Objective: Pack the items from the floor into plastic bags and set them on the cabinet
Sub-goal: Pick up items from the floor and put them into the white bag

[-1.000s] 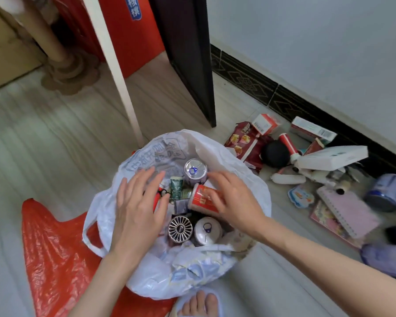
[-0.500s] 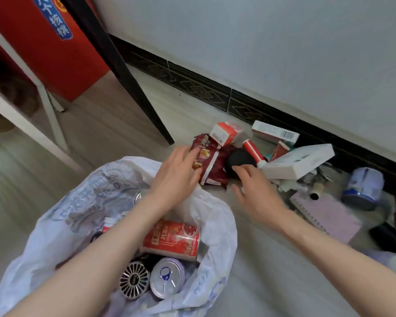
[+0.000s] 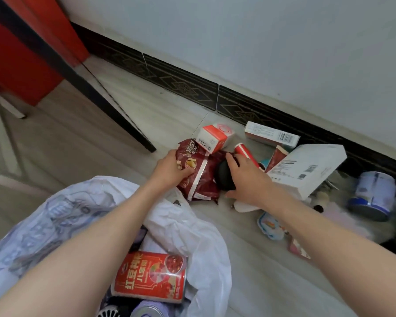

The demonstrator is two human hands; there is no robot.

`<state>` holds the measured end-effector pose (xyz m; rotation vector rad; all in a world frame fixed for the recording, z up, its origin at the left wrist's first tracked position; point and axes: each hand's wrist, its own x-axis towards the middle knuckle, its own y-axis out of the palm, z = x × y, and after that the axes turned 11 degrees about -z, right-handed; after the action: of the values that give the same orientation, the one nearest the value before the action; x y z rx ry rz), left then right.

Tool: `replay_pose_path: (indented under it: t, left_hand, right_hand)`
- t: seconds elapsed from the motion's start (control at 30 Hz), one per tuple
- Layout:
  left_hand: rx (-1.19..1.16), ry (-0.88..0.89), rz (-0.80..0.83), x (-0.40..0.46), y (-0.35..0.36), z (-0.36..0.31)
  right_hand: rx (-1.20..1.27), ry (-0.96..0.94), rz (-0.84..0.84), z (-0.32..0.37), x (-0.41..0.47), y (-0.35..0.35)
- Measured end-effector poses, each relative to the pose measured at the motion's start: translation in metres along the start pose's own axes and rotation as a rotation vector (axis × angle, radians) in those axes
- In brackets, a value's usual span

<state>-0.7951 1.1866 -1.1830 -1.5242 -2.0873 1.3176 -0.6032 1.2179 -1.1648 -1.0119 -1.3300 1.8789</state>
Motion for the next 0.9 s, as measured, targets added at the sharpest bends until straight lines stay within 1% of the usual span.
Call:
replay_pose_path:
  t: [0.1,0.17,0.3,0.47,0.63,0.77,0.83,0.9]
  left_hand:
    - [-0.141,-0.079,-0.025,0.001,-0.002,-0.001]
    - [-0.195,-0.092,-0.033,-0.001,-0.003,-0.005]
    - [-0.275,-0.017,-0.068,-0.011,-0.013,-0.021]
    - [-0.377,0.042,-0.246,-0.037,-0.041,-0.044]
    - [-0.407,0.081,-0.318,-0.069,-0.092,-0.060]
    - [-0.434,0.107,-0.385,-0.112,-0.135,-0.055]
    - [-0.448,0.066,-0.401,-0.139,-0.155,-0.039]
    - [-0.460,-0.002,-0.384,-0.165,-0.168,-0.014]
  right_hand:
    - [-0.014,-0.012,-0.054,0.001,0.000,0.000]
    - [-0.008,-0.002,-0.087,0.002,-0.002,0.000]
    - [0.099,0.063,-0.179,0.005,-0.013,-0.003]
    - [0.219,0.089,-0.264,0.010,-0.037,-0.028]
    - [0.213,0.064,-0.280,0.027,-0.060,-0.077]
    - [0.187,0.035,-0.279,0.054,-0.082,-0.108]
    - [0.200,0.024,-0.292,0.072,-0.098,-0.115]
    - [0.204,-0.013,-0.277,0.092,-0.116,-0.114]
